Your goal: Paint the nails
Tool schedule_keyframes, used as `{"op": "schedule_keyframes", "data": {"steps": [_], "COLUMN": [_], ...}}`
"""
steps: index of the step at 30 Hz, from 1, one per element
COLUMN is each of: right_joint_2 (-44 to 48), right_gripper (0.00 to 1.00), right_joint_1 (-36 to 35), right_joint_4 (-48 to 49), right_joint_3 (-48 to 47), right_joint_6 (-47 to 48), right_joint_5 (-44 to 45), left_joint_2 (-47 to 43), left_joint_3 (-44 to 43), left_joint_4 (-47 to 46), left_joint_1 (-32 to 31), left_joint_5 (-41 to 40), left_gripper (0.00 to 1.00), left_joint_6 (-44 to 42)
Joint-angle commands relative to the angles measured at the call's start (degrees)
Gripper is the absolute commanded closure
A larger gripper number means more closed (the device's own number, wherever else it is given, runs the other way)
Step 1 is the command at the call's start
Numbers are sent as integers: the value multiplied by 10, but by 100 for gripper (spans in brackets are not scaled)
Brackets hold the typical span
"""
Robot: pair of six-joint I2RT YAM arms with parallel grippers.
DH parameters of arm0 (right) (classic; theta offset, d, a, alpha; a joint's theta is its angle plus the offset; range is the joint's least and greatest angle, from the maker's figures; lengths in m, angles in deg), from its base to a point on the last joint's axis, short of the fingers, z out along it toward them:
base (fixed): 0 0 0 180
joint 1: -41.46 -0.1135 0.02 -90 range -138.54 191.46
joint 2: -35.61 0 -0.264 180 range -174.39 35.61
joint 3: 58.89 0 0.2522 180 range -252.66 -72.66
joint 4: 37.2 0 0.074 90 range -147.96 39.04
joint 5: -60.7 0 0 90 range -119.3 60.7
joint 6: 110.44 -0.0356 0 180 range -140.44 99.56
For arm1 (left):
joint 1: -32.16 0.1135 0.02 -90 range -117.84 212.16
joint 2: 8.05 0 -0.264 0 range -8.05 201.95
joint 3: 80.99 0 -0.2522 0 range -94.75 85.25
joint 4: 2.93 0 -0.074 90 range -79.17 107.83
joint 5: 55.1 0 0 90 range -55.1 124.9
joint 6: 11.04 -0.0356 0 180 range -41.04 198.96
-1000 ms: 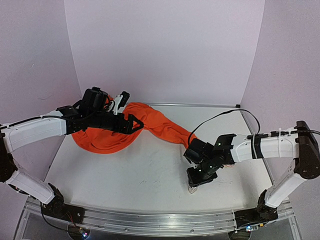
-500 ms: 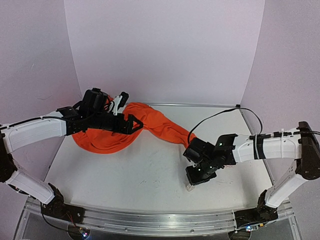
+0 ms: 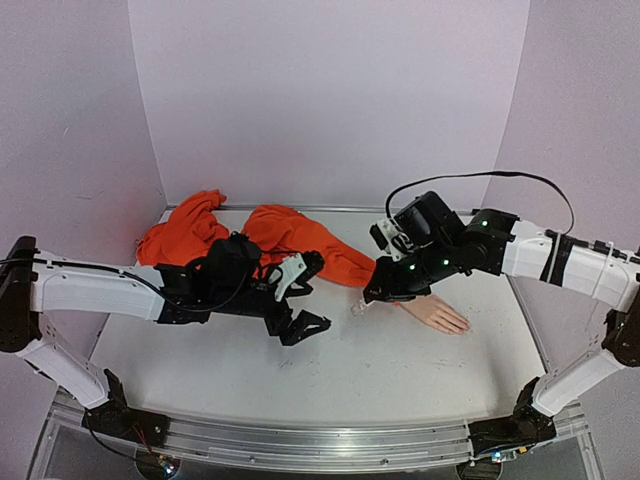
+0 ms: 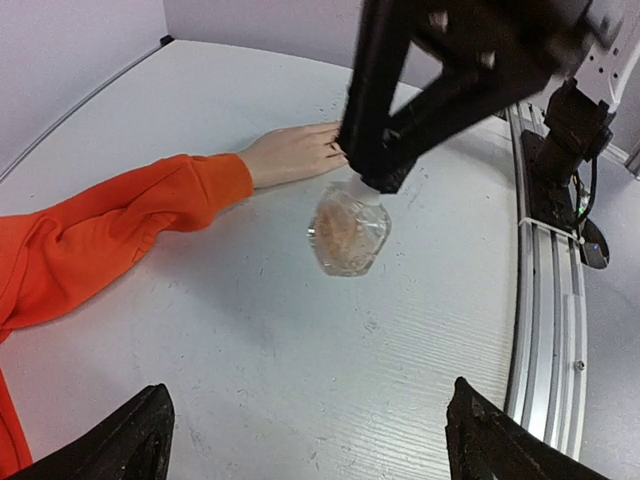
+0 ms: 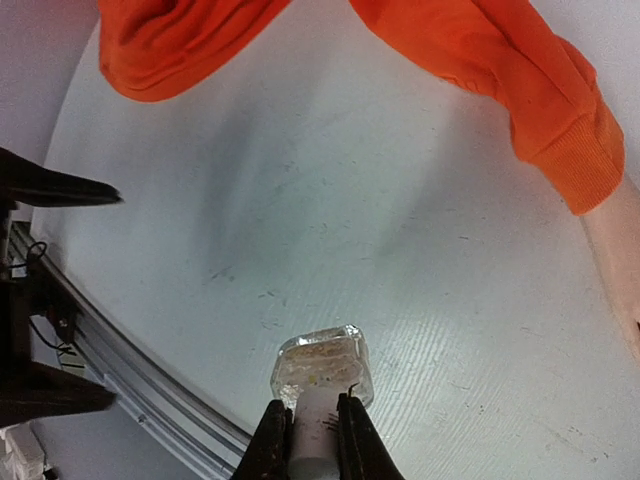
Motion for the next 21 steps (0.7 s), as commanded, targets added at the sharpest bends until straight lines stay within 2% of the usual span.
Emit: {"op": "schedule_keyframes", "data": {"steps": [1,6,17,21], "right_joint_2": [-11,-15,-34,-41], "right_gripper": [100,100,100,100], "right_joint_1": [-3,-2,-3,-3], "right_joint_4": [-24,-25,-34,-33], "right_joint_3": [-59,-80,-97,-103], "right_joint_6": [30,31,34,35], "right_joint_5": [-49,-61,-75,-76], "left_joint_2": [44,85,114,120], "left_joint_3": [-24,-44,-56,-62], "left_joint_4": [-79,-107,-167,-168], "left_joint_1": [-35,-59,-87,-91], "left_joint_5": [-4,-33,-142,-148], "left_gripper": [8,15,31,43], "left_joint_6": [-104,-111,-107,-117]}}
